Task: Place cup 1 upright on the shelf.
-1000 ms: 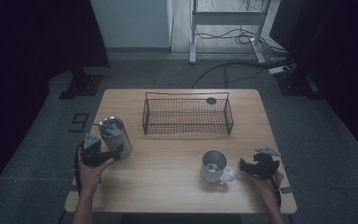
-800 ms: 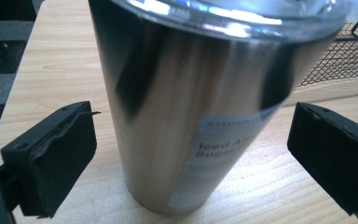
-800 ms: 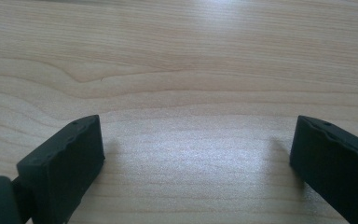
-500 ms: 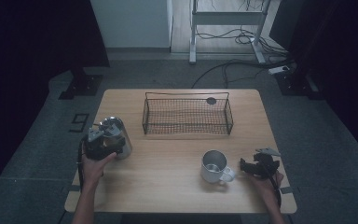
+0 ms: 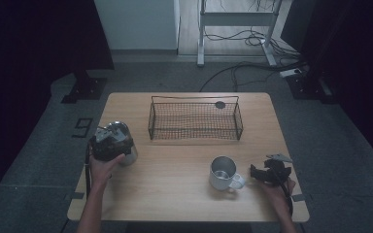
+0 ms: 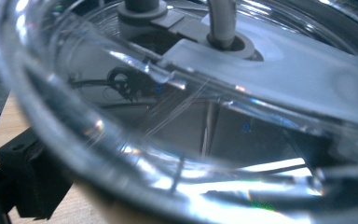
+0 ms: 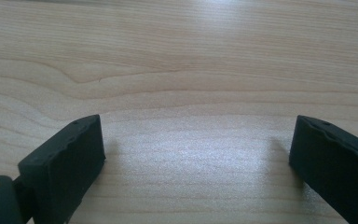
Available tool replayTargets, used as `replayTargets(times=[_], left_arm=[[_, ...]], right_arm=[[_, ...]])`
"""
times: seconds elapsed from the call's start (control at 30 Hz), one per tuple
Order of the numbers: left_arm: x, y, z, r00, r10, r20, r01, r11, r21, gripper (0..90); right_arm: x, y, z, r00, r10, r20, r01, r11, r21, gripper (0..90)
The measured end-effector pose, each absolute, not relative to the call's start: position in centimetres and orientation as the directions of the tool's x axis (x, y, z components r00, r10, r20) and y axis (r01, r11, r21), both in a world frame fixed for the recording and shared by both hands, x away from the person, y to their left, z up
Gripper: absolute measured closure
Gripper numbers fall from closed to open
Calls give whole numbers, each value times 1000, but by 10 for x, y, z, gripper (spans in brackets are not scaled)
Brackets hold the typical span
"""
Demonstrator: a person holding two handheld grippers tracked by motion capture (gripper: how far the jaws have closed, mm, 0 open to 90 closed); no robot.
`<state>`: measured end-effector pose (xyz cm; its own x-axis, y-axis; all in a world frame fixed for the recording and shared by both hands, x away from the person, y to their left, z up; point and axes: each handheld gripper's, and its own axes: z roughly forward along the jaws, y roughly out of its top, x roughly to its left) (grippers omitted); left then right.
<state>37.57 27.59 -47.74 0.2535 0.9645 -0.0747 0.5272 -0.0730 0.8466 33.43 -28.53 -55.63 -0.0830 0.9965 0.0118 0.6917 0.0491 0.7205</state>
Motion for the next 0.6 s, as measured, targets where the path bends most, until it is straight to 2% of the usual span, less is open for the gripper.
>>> replayTargets(times=[0.6], left_arm=[[376,273,-479,270,962,-45,514,-104,851,34]], right_arm=[[334,-285,-556,-81,997,11,690,48,722,33]])
